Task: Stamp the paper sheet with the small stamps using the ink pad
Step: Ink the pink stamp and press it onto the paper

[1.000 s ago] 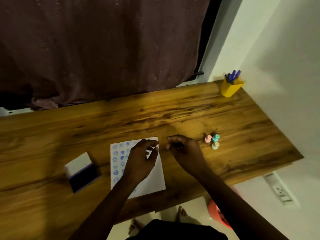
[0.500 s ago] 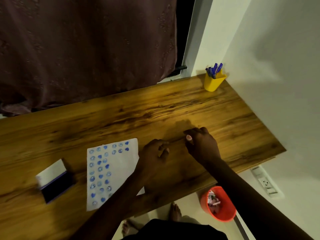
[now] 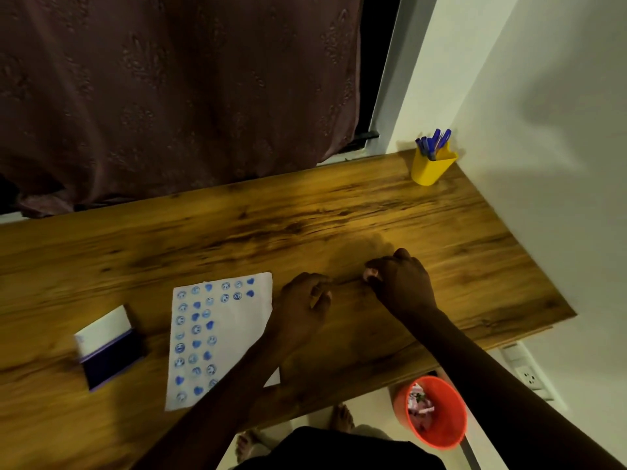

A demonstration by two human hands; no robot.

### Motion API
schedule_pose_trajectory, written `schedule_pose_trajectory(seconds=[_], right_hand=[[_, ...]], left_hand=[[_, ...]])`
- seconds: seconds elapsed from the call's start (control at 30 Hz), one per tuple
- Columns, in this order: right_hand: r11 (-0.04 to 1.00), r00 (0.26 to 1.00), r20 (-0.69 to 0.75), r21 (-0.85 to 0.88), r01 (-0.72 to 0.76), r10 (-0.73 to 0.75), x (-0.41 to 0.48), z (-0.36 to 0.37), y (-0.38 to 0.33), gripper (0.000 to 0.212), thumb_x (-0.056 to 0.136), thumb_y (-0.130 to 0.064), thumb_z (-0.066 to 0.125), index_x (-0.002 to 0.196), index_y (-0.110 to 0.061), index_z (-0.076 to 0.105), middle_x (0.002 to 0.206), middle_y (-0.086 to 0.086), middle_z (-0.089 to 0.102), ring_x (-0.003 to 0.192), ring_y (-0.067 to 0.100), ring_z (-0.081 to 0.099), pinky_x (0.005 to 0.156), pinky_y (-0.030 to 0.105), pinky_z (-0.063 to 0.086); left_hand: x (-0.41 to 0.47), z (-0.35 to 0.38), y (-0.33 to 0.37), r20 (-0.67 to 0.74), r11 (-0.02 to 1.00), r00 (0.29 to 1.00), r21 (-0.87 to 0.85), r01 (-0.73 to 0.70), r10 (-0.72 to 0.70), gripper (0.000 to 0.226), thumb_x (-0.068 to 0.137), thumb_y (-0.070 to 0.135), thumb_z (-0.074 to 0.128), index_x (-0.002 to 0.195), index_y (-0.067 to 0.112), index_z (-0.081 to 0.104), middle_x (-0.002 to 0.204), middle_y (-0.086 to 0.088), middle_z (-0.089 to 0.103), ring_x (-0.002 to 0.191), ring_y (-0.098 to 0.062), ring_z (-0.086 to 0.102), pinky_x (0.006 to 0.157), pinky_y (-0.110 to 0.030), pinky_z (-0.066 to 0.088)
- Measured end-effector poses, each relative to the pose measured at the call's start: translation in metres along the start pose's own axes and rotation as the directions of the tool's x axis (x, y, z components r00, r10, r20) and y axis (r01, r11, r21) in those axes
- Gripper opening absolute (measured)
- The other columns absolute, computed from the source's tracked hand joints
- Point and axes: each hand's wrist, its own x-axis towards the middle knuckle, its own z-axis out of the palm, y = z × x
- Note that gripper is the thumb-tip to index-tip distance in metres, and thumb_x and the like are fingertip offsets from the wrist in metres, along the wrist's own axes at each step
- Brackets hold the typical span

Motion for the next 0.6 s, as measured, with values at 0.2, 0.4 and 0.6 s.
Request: schedule_pose_trajectory(seconds=[0.2, 0.4, 0.6], right_hand=[[0.833, 0.995, 0.038, 0.544, -0.102, 0.097, 0.002, -0.026, -0.035, 0.017, 0.087, -0.046, 0.076, 0.096, -0.033, 0.081, 0.097, -0.015, 0.079, 0.075, 0.004, 0.067, 0.070, 0.035, 0.060], [0.511, 0.980, 0.196, 0.838, -0.190, 0.043, 0.003, -0.042, -0.080, 0.015, 0.085, -0.038, 0.082, 0.092, -0.025, 0.085, 0.088, -0.008, 0.082, 0.088, 0.003, 0.076, 0.080, 0.026, 0.061], [0.332, 0.940, 0.339, 0.891, -0.310, -0.031, 0.003, -0.042, -0.118, 0.017, 0.090, -0.038, 0.077, 0.091, -0.022, 0.084, 0.074, -0.005, 0.079, 0.060, -0.005, 0.065, 0.051, 0.011, 0.047]], left_hand=[[-0.001, -0.019, -0.002, -0.038, 0.988, 0.999, -0.154, -0.006, 0.000, 0.046, 0.098, 0.027, 0.070, 0.143, 0.024, 0.060, 0.136, 0.009, 0.067, 0.116, -0.005, 0.068, 0.090, -0.009, 0.052], [-0.010, -0.046, -0.008, -0.174, 0.946, 0.985, -0.322, -0.040, -0.018, 0.046, 0.093, 0.014, 0.076, 0.136, 0.027, 0.066, 0.115, 0.028, 0.072, 0.111, 0.011, 0.068, 0.087, -0.008, 0.053], [-0.027, -0.074, -0.019, -0.279, 0.912, 0.959, -0.403, -0.076, -0.043, 0.034, 0.091, 0.010, 0.079, 0.122, 0.023, 0.075, 0.103, 0.035, 0.076, 0.105, 0.009, 0.071, 0.085, -0.007, 0.053]])
